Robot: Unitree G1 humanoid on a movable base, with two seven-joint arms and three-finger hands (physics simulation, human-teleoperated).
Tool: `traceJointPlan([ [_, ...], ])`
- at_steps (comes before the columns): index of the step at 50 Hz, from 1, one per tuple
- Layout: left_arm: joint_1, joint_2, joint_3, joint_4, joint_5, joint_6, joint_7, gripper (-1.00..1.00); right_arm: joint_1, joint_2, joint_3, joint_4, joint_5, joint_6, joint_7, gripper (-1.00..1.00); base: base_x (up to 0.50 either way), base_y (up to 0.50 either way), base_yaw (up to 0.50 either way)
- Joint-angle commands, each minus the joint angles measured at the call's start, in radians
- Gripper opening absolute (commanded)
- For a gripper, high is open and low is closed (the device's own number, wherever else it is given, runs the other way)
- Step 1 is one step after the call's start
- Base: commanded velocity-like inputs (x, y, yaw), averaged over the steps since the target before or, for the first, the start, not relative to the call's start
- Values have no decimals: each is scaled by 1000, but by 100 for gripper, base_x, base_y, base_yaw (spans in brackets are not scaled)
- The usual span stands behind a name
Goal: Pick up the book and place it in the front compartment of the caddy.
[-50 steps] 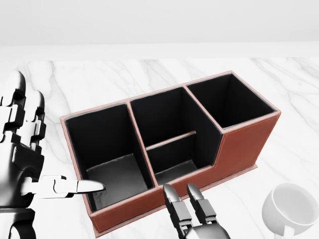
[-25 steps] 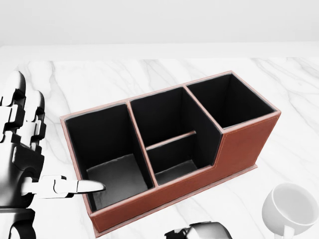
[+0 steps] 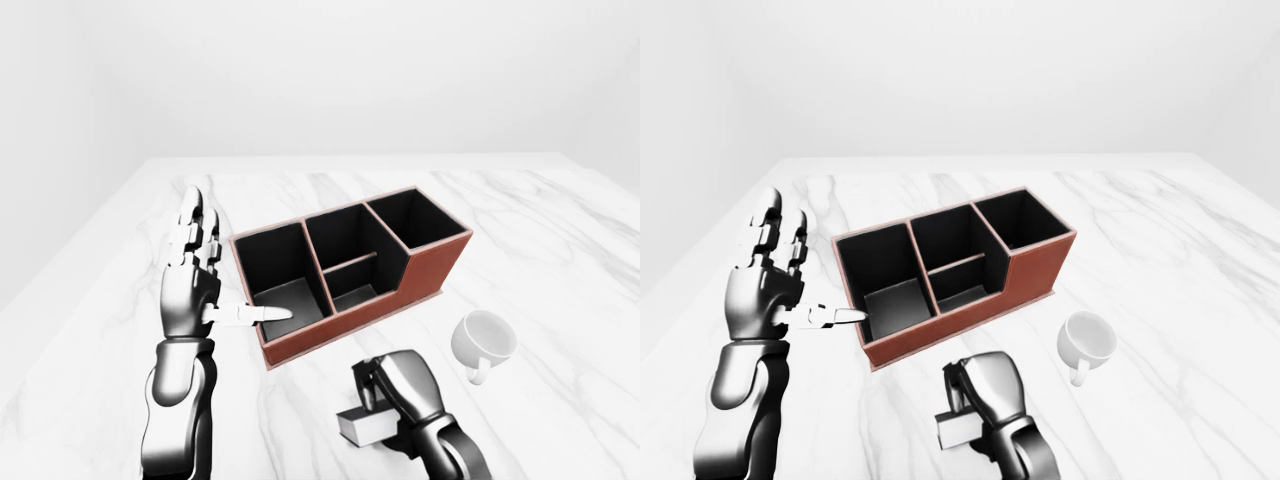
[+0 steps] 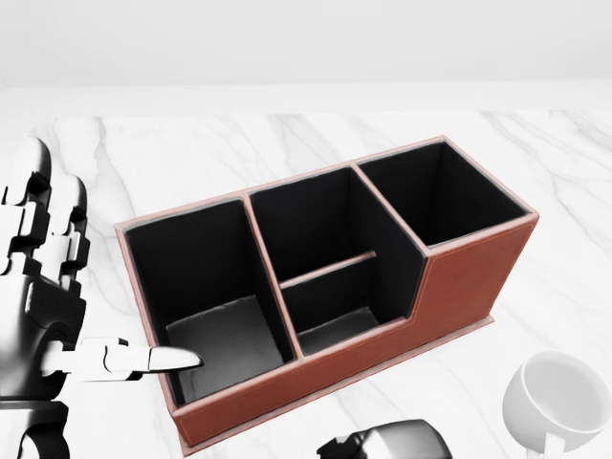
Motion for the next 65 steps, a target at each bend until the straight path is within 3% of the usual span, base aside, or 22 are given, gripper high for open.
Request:
traceJointPlan([
  [1,1,-1,-1,4,1,0,0,100,2,8,-23,-87,-5,0,28,-100,0,0,0],
  [47,4,-2,-5,8,1,0,-1,100,-72,85,-123,-345,-1,0,252,-100,0,0,0],
  [65,5,-2,-5,8,2,0,0,100,-155,120,-151,-434,3,60,370,-100,0,0,0],
])
